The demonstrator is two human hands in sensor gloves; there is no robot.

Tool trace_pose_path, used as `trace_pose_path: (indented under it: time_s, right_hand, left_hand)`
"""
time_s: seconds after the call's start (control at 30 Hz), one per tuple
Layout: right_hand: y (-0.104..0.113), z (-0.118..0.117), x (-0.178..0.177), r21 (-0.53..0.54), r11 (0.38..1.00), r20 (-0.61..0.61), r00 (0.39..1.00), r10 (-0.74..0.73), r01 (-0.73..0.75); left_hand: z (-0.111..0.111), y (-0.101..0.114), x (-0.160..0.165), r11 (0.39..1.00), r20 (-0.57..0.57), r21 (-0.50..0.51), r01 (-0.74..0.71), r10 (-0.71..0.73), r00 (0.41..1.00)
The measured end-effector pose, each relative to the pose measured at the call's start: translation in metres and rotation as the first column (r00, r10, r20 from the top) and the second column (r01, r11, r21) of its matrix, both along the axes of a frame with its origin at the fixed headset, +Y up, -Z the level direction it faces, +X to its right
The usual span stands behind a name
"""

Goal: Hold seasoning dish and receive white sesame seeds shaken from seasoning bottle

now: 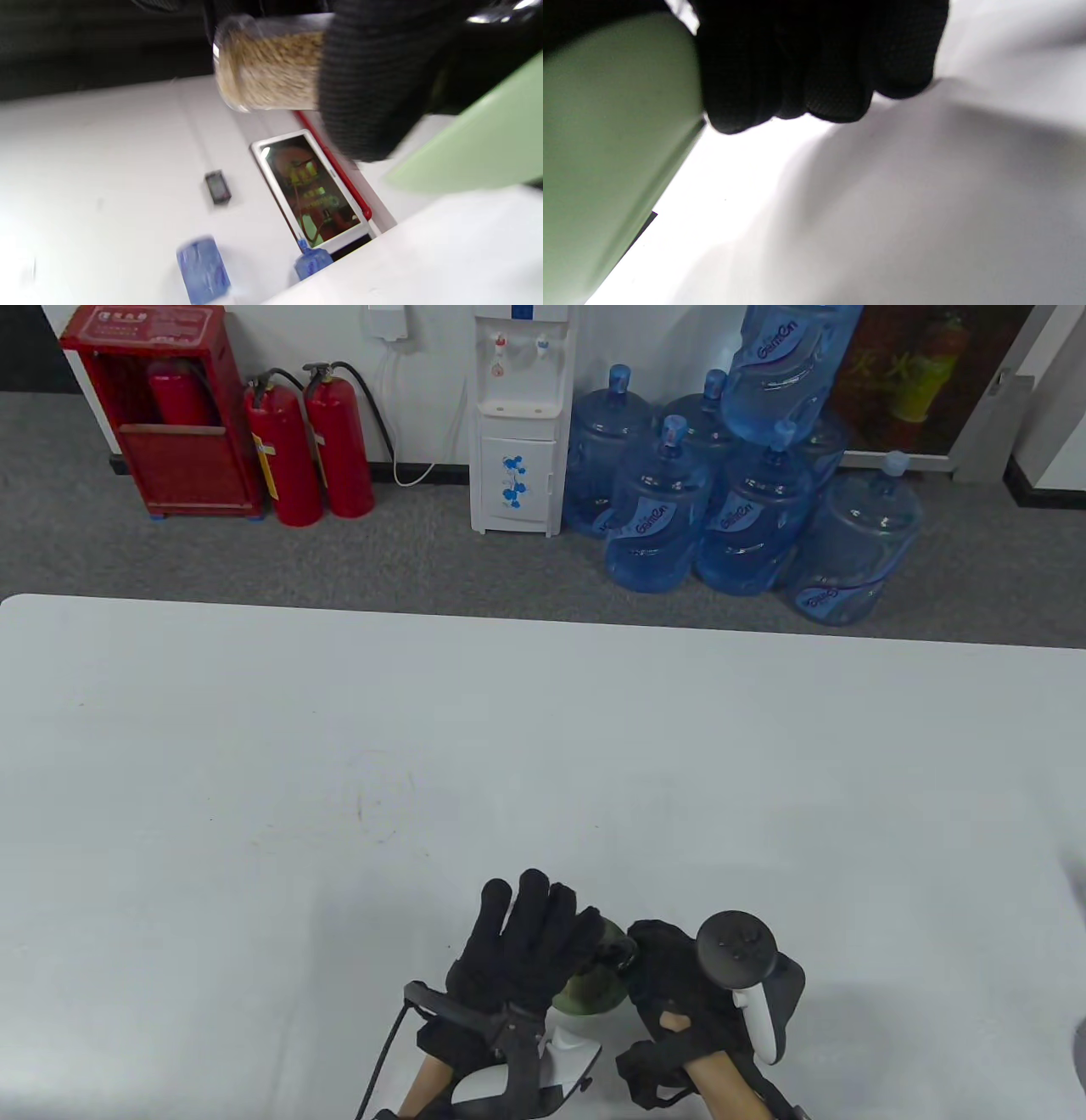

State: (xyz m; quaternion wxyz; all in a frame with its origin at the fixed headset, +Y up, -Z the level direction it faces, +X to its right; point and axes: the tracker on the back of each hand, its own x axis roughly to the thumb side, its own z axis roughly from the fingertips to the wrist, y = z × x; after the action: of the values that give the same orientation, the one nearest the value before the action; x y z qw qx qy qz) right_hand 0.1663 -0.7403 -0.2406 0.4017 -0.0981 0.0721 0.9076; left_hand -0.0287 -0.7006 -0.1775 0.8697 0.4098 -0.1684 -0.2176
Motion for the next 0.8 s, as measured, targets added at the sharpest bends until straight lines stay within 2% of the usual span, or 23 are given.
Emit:
trace_pose_path:
  time_s: [0.03, 0.07, 0.1, 0.13, 0.17, 0.2, 0.23, 0.27, 0.3, 0.37, 0.4, 0.43, 0.47, 0.5, 0.53, 0.57, 0.6, 0.63, 0.67, 0.7, 0.73, 0.77, 0.8]
  right_hand:
    - [0.001, 0.000, 0.000, -0.002, 1.000, 0.001, 1.000, -0.011, 0.011]
    - [0.002, 0.000, 0.001, 0.002, 1.000, 0.003, 1.000, -0.022, 0.022]
    - [0.003, 0.000, 0.001, 0.005, 1.000, 0.002, 1.000, -0.022, 0.022]
    - [0.002, -0.001, 0.001, 0.008, 1.000, 0.000, 1.000, -0.010, 0.010]
    - [0.000, -0.001, 0.001, 0.003, 1.000, 0.001, 1.000, 0.001, -0.001]
    - [-0.001, -0.001, 0.001, -0.004, 1.000, 0.004, 1.000, 0.000, 0.000]
    - [-0.001, 0.000, 0.002, -0.011, 1.000, 0.007, 1.000, -0.013, 0.013]
    - [0.000, 0.000, 0.003, -0.011, 1.000, 0.010, 1.000, -0.026, 0.027]
    - [0.001, 0.001, 0.003, -0.007, 0.999, 0.009, 0.999, -0.032, 0.032]
    - [0.000, 0.000, 0.003, -0.001, 1.000, 0.006, 1.000, -0.011, 0.011]
    - [-0.002, 0.000, 0.003, -0.006, 1.000, 0.009, 1.000, -0.003, 0.003]
    - [-0.002, 0.000, 0.004, -0.009, 1.000, 0.012, 1.000, -0.007, 0.007]
    - [-0.001, 0.000, 0.005, -0.009, 1.000, 0.016, 1.000, -0.021, 0.022]
    - [0.000, 0.000, 0.005, -0.007, 1.000, 0.017, 0.999, -0.028, 0.028]
    - [0.000, 0.000, 0.005, -0.003, 1.000, 0.016, 1.000, -0.026, 0.027]
    - [-0.001, -0.001, 0.005, -0.002, 1.000, 0.014, 1.000, -0.012, 0.012]
    - [-0.002, -0.001, 0.005, -0.005, 1.000, 0.016, 1.000, -0.004, 0.004]
    - [-0.002, -0.002, 0.006, -0.010, 1.000, 0.018, 1.000, -0.005, 0.005]
    - [-0.002, -0.001, 0.006, -0.011, 1.000, 0.019, 1.000, -0.013, 0.013]
    - [0.000, -0.001, 0.005, -0.007, 1.000, 0.021, 0.999, -0.025, 0.025]
    - [0.000, -0.002, 0.005, -0.003, 1.000, 0.017, 1.000, -0.024, 0.024]
    - [0.000, -0.002, 0.004, -0.001, 1.000, 0.011, 1.000, -0.010, 0.010]
    - [-0.001, -0.002, 0.004, -0.002, 1.000, 0.009, 1.000, -0.002, 0.002]
  left_hand:
    - [0.005, 0.008, -0.003, 0.997, 0.017, 0.053, -0.049, 0.048, 0.999]
    - [0.006, 0.013, -0.007, 0.983, 0.059, 0.042, -0.180, 0.177, 0.982]
    - [0.002, 0.009, -0.006, 0.977, 0.066, -0.032, -0.209, 0.210, 0.975]
    - [-0.007, -0.003, -0.001, 0.985, -0.004, -0.109, -0.136, 0.136, 0.991]
    - [-0.006, -0.008, -0.001, 0.995, -0.061, -0.099, -0.017, 0.011, 0.998]
    - [-0.002, -0.004, -0.003, 1.000, -0.027, -0.010, 0.023, -0.024, 0.999]
    - [0.004, 0.009, -0.006, 0.997, 0.006, 0.055, -0.056, 0.056, 0.998]
    - [0.008, 0.014, -0.010, 0.983, 0.041, 0.057, -0.174, 0.172, 0.984]
    - [0.006, 0.012, -0.009, 0.970, 0.071, -0.016, -0.243, 0.243, 0.967]
    - [-0.004, -0.006, 0.001, 0.990, -0.065, -0.119, -0.078, 0.071, 0.995]
    - [0.000, -0.007, 0.001, 0.999, -0.062, -0.032, 0.030, -0.032, 0.998]
    - [0.003, 0.000, 0.001, 0.999, -0.022, 0.035, 0.019, -0.018, 1.000]
    - [0.009, 0.011, -0.004, 0.991, 0.020, 0.063, -0.122, 0.121, 0.992]
    - [0.008, 0.012, -0.006, 0.978, 0.050, 0.020, -0.209, 0.208, 0.977]
    - [-0.001, 0.005, -0.002, 0.971, 0.028, -0.098, -0.220, 0.224, 0.974]
    - [-0.005, -0.005, 0.002, 0.983, -0.062, -0.145, -0.109, 0.101, 0.993]
    - [-0.004, -0.008, 0.002, 0.995, -0.057, -0.097, -0.015, 0.010, 0.998]
    - [0.002, 0.001, 0.000, 1.000, -0.009, 0.014, -0.009, 0.009, 1.000]
    - [0.006, 0.009, -0.003, 0.995, 0.010, 0.047, -0.090, 0.090, 0.996]
    - [0.006, 0.012, -0.007, 0.974, 0.050, 0.012, -0.228, 0.227, 0.973]
    - [0.001, 0.007, -0.005, 0.965, 0.047, -0.078, -0.250, 0.254, 0.966]
    - [-0.007, -0.005, 0.001, 0.977, -0.042, -0.151, -0.150, 0.145, 0.988]
    - [-0.007, -0.011, 0.002, 0.989, -0.080, -0.138, -0.044, 0.033, 0.996]
